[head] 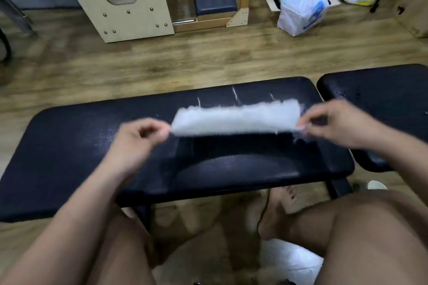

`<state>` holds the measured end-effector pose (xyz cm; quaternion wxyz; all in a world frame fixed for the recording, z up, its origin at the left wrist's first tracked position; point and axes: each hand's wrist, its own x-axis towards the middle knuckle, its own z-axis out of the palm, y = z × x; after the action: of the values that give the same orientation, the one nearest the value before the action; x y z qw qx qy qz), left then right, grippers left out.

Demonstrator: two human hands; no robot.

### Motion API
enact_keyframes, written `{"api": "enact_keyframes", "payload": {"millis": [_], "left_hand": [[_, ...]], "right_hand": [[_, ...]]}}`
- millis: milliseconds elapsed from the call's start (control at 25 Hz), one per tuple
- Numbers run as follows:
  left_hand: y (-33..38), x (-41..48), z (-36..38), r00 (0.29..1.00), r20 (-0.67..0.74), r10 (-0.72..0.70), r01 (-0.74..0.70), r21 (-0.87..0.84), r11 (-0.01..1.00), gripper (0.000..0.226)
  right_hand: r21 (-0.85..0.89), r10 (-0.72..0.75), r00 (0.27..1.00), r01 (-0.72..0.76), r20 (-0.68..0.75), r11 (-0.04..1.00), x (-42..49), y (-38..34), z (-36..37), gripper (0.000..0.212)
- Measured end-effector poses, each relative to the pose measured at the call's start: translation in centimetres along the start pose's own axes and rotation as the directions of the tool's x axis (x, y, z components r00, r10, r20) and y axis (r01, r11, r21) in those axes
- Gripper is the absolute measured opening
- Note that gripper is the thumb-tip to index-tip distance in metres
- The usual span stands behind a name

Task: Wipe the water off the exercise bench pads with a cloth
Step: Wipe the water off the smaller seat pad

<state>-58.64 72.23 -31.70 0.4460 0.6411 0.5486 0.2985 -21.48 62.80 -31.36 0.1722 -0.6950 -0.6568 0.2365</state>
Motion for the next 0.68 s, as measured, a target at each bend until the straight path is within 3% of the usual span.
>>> {"api": "enact_keyframes", "payload": {"millis": [80, 160, 240, 440, 680], "left_hand": [[-3.2, -2.6, 1.1, 0.971, 0.139, -0.195, 0.174, 0.151, 0.973, 0.015], [-4.6, -4.0, 1.2, 0.942, 0.193, -0.275, 0.226, 0.242, 0.943, 0.017], [-4.5, -3.7, 0.9, 0.961, 0.125, -0.248, 0.218, 0.214, 0.952, 0.014], [-3.9, 1.2, 2.0, 0.988, -0.081, -0.130, 0.144, 0.185, 0.972, 0.015], [-5.2, 3.7, 3.2, 0.989, -0.110, -0.101, 0.137, 0.395, 0.908, 0.015]], "right_hand": [[-0.103, 0.035, 0.989, -0.020, 0.144, 0.994, -1.4, 2.1, 2.7, 0.039], [-0.092, 0.046, 0.986, -0.031, 0.159, 0.995, -2.4, 2.9, 3.4, 0.028], [0.006, 0.050, 0.988, -0.051, 0.143, 0.999, -2.3, 3.0, 3.0, 0.013], [0.221, 0.190, 0.981, -0.180, -0.025, 0.958, 1.9, 3.2, 2.8, 0.005], [0.119, 0.340, 0.934, -0.327, -0.109, 0.937, 3.7, 2.6, 4.1, 0.009]]}}
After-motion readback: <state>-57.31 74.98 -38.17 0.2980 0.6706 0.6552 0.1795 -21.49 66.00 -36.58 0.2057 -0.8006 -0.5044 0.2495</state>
